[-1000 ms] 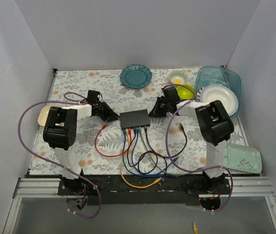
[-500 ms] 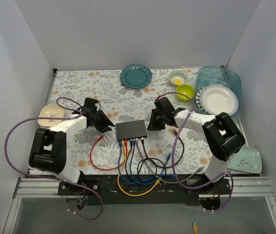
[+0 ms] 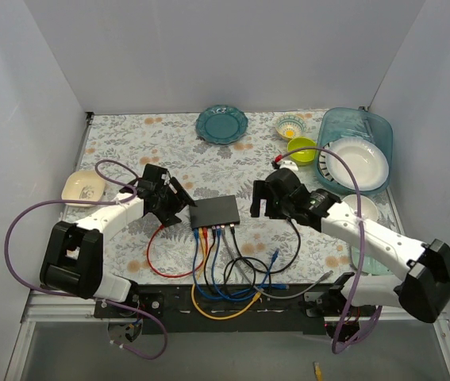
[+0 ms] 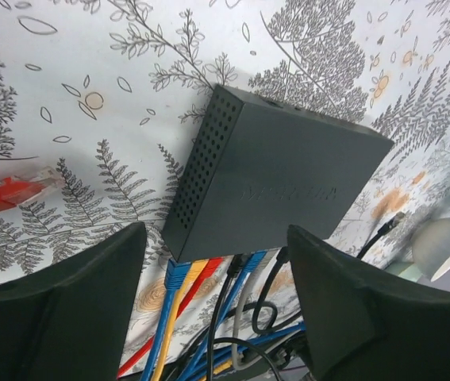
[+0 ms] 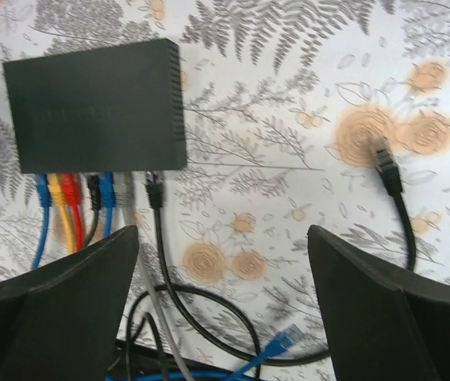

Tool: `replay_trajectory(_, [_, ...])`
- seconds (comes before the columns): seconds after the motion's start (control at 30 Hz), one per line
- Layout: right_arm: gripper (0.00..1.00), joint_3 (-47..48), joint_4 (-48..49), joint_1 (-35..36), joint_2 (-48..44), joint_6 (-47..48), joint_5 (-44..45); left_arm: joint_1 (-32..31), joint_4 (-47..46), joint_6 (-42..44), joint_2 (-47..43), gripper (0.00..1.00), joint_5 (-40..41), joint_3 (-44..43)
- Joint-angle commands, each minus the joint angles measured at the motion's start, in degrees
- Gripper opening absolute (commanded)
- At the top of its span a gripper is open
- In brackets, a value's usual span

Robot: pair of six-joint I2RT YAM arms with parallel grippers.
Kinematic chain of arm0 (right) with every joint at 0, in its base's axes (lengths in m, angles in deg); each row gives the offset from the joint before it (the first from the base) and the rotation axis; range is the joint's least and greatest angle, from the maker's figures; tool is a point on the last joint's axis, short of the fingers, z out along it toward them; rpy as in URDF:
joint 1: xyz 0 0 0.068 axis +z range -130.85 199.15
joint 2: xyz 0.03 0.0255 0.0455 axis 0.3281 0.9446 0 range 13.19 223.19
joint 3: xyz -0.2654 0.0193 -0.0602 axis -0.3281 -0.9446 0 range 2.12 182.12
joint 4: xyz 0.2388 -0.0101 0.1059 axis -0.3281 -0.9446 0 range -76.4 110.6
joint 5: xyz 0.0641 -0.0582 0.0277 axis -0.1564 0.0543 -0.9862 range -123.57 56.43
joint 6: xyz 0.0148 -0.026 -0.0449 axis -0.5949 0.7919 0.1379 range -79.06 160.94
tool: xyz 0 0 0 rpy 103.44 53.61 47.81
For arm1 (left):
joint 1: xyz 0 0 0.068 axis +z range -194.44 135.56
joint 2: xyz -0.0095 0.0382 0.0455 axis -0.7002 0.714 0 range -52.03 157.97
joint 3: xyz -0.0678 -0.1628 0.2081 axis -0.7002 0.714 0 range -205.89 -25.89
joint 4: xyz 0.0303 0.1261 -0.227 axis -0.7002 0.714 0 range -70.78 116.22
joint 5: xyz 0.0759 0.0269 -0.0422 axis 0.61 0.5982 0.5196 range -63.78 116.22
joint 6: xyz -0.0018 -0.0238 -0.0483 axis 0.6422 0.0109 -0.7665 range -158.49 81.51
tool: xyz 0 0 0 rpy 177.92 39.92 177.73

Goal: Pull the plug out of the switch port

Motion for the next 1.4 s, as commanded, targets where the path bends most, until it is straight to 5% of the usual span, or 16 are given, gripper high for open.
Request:
replay_trajectory(0.0, [0.99,-4.66,-1.1,-0.25,-7.62,3.06,2.26,0.22,-0.66,-2.68,-2.19,0.77,5.27,-3.63])
replay_trajectory(0.07, [0.99,-5.89,1.45,-0.25,-9.48,4.74,0.06,0.22,-0.23,-3.38,-2.55,0.98,7.56,-5.82])
replay_trajectory(0.5, [0.99,-16.87,18.5,-0.69,-15.73,7.66,-3.29,0.04,-12.7,-2.26,-0.09,0.98,8.89,-9.07])
replay_trajectory(0.87, [0.97,-14.25,20.71,-4.03,-2.56,9.93,-20.76,-2.85,-10.35,4.09,14.14,0.92,6.07,-16.29])
replay_trajectory(0.97, [0.87,-12.93,19.14,-4.12,2.79,10.64,-22.35,-2.77,-9.29,3.56,15.91,0.92,12.91,-15.85])
replay_trajectory(1.03, [0.64,-12.49,17.99,-4.21,4.39,10.73,-22.62,-2.68,-9.28,3.21,16.78,0.92,16.34,-15.67])
replay_trajectory(1.1, [0.54,-12.66,17.72,-4.21,5.88,10.55,-22.62,-2.5,-8.58,3.12,17.75,0.92,18.02,-16.46])
replay_trajectory(1.37, [0.49,-13.01,17.11,-4.38,7.82,10.64,-20.78,-1.63,-2.96,3.74,26.44,0.92,19.1,-21.03])
